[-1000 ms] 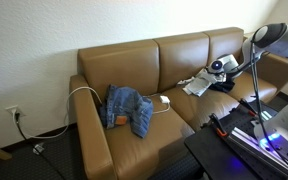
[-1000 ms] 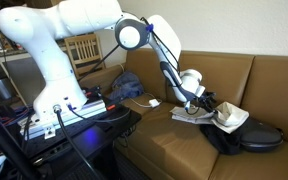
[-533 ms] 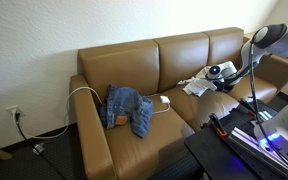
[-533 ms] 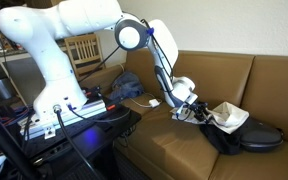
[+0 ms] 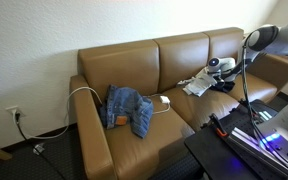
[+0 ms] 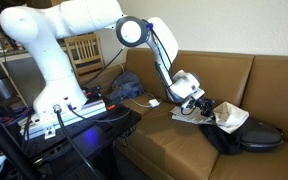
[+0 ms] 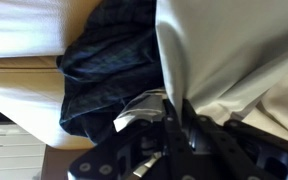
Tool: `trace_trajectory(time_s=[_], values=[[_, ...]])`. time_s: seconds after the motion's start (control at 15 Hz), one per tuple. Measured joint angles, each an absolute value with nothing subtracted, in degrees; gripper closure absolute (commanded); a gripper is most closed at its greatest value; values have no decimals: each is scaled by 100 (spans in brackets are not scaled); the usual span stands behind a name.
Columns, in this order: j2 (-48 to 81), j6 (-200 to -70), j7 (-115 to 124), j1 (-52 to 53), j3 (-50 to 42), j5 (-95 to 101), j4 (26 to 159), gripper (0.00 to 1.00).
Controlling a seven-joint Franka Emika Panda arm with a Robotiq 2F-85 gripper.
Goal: Move the clothing to the left side of the sofa
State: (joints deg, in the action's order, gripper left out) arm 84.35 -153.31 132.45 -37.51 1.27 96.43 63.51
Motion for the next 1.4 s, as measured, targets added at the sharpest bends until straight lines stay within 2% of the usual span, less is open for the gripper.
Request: trace_trajectory(time_s=[0.33,0.67,1.0,1.4], values=[[8435,-15560,12207,-3548,-140,7794,6305,99],[8211,-16437,10022,-3885,261,5645,6359,99],[7363,-17207,9007,-4294,1226,5877,7082,99],[6873,-17936,9053,-3635,1315,6931,8286,97]])
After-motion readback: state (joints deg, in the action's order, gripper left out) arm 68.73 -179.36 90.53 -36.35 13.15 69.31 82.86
